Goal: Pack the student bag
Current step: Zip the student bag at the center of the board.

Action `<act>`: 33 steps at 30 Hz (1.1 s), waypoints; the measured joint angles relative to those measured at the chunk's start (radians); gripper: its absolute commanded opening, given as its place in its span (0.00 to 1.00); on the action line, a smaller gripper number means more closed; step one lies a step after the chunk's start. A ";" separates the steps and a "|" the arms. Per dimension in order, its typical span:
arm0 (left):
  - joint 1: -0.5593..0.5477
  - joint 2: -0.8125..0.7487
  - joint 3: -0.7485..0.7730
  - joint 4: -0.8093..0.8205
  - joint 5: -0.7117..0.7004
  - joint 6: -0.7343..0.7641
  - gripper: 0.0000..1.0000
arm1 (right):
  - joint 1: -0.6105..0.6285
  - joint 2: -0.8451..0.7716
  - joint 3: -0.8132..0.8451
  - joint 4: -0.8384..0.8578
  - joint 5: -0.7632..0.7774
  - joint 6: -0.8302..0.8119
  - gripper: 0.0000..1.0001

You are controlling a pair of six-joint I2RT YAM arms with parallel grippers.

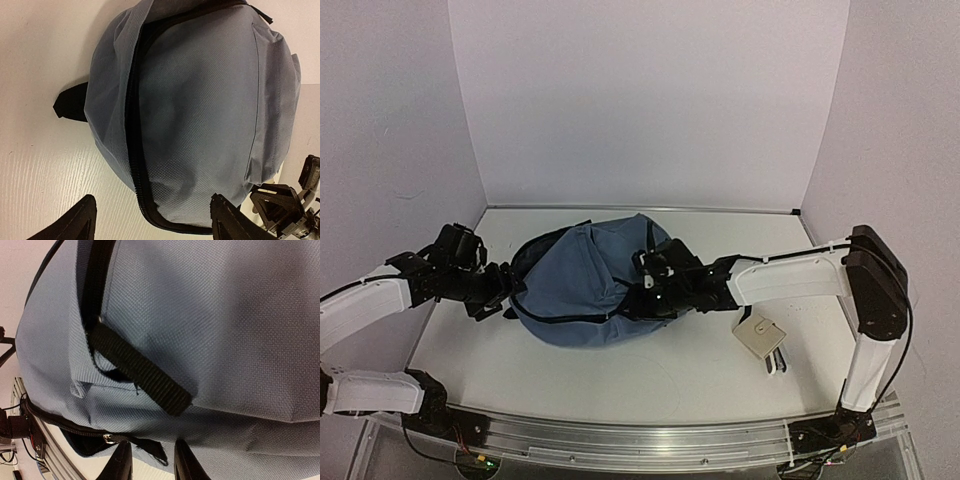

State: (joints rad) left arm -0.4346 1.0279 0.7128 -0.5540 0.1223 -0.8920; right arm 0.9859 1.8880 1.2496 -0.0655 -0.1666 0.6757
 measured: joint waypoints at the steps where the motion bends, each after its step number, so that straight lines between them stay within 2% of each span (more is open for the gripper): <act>1: 0.000 0.000 -0.008 0.005 0.006 -0.004 0.70 | 0.000 0.001 0.001 0.001 -0.003 -0.001 0.22; 10: 0.000 0.021 -0.065 0.100 0.066 -0.056 0.43 | 0.000 0.014 0.015 0.010 -0.017 -0.007 0.00; 15: 0.000 0.052 -0.065 0.125 0.067 -0.061 0.26 | 0.000 0.014 0.012 0.040 -0.034 -0.017 0.00; 24: 0.000 0.081 -0.065 0.149 0.044 -0.059 0.02 | 0.024 0.004 -0.016 0.115 -0.046 -0.062 0.00; 33: 0.000 0.085 -0.060 0.162 0.024 -0.049 0.00 | 0.142 0.004 0.010 0.125 -0.024 -0.133 0.00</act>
State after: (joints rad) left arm -0.4347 1.1130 0.6532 -0.3923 0.1461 -0.9411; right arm 1.1283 1.8923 1.2591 0.0593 -0.1901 0.5423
